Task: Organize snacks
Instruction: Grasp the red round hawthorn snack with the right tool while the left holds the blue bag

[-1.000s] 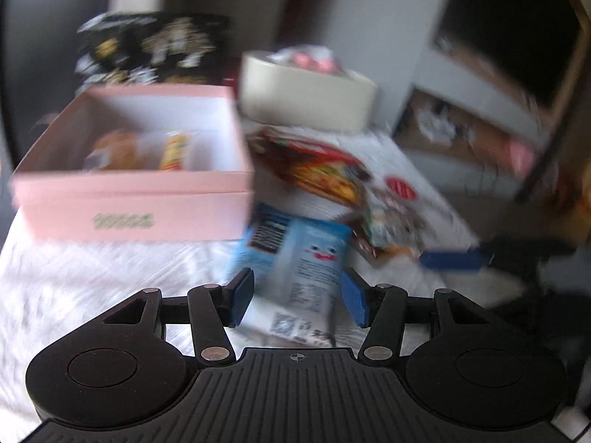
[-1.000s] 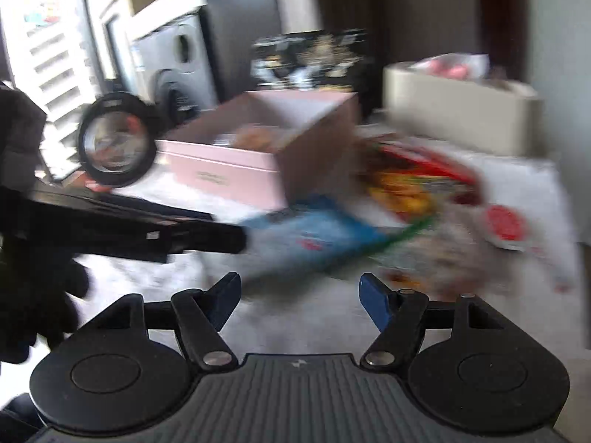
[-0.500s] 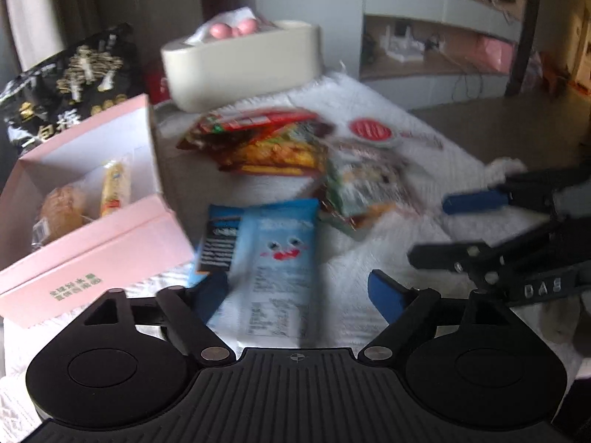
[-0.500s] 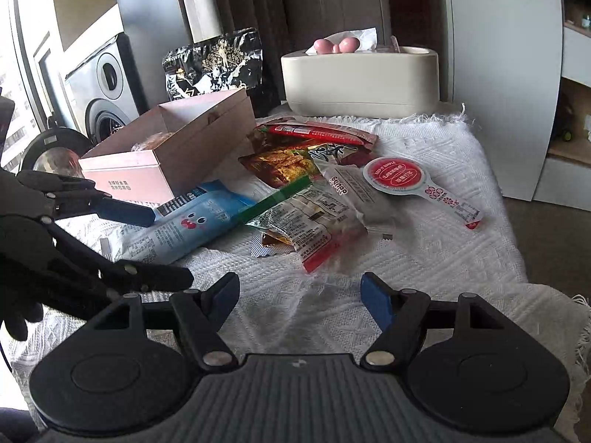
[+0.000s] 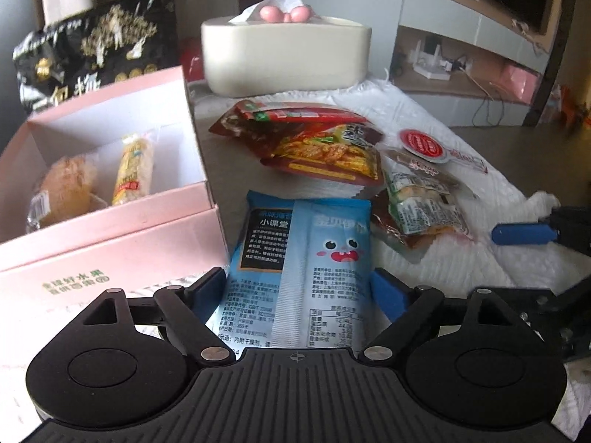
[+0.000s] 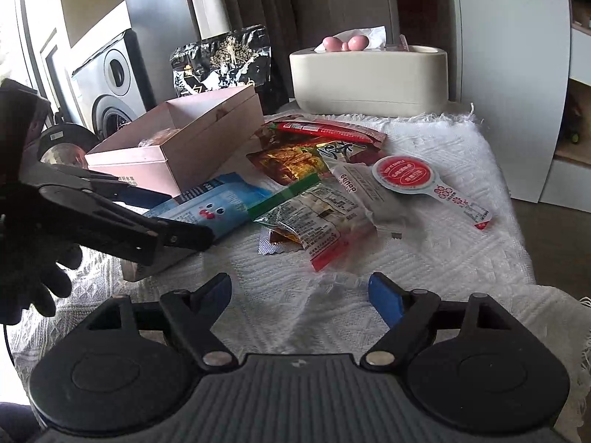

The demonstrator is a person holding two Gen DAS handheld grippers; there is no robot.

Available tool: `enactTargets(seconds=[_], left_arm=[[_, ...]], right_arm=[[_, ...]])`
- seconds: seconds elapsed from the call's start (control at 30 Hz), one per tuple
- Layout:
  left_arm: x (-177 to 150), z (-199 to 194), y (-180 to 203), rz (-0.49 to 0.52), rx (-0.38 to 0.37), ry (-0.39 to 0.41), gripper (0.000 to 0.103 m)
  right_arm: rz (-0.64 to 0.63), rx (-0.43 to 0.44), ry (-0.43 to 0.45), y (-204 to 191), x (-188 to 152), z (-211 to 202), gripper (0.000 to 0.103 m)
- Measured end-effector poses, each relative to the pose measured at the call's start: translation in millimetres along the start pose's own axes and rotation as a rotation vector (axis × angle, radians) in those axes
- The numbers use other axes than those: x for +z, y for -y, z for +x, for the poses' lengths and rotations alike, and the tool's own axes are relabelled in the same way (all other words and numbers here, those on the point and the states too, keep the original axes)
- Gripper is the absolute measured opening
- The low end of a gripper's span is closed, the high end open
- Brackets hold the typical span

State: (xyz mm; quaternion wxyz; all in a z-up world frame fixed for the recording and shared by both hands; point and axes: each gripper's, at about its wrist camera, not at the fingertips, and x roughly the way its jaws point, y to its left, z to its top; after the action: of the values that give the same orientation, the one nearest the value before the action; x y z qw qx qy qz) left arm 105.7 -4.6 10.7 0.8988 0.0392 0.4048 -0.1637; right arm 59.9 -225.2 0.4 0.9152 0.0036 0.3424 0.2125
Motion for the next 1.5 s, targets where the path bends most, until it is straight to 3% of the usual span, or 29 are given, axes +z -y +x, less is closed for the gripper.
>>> enactTargets(seconds=[0.5, 0.67, 0.8, 0.87, 0.97, 1.1, 1.3, 1.5], left_arm=[[-6.4, -10.0, -0.3, -0.002, -0.015, -0.001, 0.088], [-32.9, -52.4, -2.0, -0.034, -0.012, 0.067, 0.088], [-56.6, -63.1, -9.9, -0.111, -0.04, 0.069, 0.088], [-64.3, -62.9, -11.6, -0.124, -0.034, 0.089, 0.088], [-64.6, -62.8, -9.5, -0.152, -0.026, 0.11, 0.088], [-70.2, -60.0, 3.8, -0.103, 0.031, 0.141, 0.089], [-71.6, -58.1, 7.5, -0.068, 0.05, 0.148, 0.09], [-72.2, -57.2, 6.4, -0.068, 0.044, 0.151, 0.09]], right_arm=[[-0.033, 0.037, -0.023, -1.0, 0.9, 3.8, 0.095], [-0.064, 0.077, -0.056, 0.0, 3.3, 7.4, 0.101], [-0.097, 0.064, -0.072, -4.0, 5.1, 8.4, 0.098], [-0.083, 0.05, -0.059, -0.8, 9.9, 4.4, 0.092], [-0.06, -0.01, 0.015, 10.9, 25.2, -5.5, 0.092], [-0.005, -0.12, 0.089, 41.8, 51.3, -4.2, 0.092], [0.125, -0.111, -0.007, 97.8, 70.6, 33.7, 0.09], [0.167, -0.073, -0.066, 102.4, 71.7, 56.1, 0.09]])
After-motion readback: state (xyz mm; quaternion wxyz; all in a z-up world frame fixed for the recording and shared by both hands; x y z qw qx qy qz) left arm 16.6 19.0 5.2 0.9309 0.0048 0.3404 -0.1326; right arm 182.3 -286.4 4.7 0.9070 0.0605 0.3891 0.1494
